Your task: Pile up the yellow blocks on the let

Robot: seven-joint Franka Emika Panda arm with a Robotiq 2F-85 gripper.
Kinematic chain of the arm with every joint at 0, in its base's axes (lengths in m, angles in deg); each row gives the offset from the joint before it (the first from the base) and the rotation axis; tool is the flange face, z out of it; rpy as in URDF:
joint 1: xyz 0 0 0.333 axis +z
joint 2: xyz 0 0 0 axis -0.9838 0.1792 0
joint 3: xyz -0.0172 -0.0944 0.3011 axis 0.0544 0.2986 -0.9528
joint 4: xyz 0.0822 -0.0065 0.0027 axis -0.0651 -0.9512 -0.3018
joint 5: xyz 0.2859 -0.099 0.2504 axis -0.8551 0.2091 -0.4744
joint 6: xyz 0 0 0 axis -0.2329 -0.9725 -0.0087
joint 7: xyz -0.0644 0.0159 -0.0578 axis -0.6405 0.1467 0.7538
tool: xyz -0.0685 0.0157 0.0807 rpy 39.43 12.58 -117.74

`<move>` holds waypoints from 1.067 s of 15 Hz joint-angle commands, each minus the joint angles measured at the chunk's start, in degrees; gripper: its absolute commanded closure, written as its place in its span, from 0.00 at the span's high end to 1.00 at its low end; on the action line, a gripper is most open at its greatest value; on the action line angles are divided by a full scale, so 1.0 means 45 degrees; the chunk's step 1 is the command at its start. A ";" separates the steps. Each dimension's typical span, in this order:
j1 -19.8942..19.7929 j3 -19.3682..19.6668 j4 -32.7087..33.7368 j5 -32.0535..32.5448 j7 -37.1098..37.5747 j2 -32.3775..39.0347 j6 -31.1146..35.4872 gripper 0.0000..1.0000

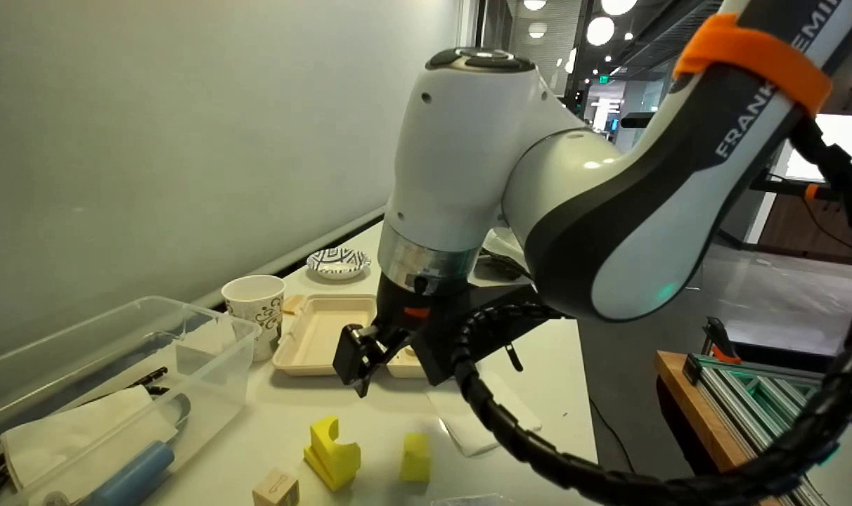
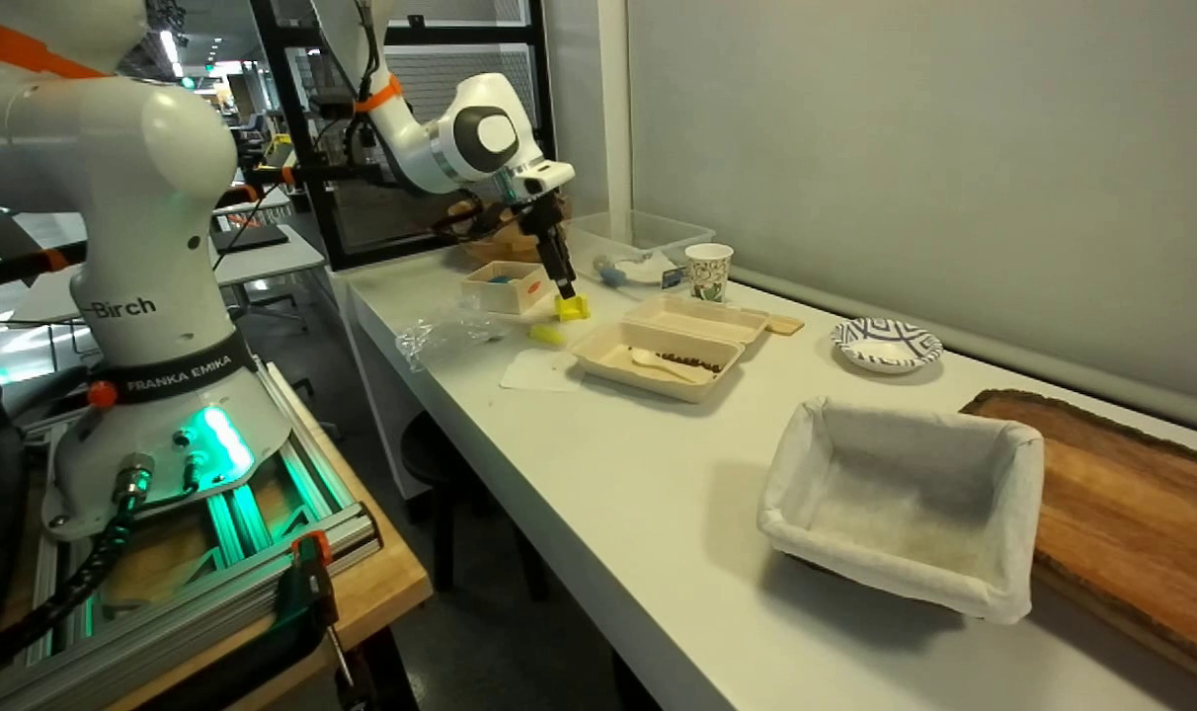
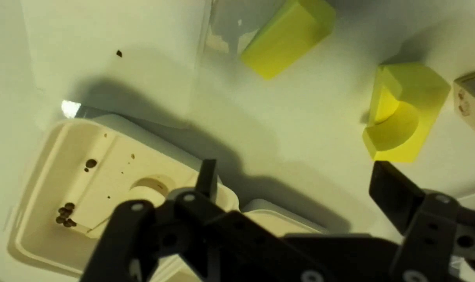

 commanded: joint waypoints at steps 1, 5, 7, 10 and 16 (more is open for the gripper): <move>0.1191 0.0471 0.0256 -0.0550 0.2560 0.0651 -0.1099 1.00; 0.0449 -0.0643 0.0229 -0.0693 0.4758 -0.0107 -0.2924 1.00; -0.0513 -0.1627 0.0216 -0.1073 0.5532 -0.0255 -0.3106 1.00; -0.1590 -0.2540 0.0324 -0.0192 0.5997 -0.0155 -0.2776 1.00; -0.3549 -0.4349 0.0251 -0.0820 0.5555 -0.0315 -0.2840 1.00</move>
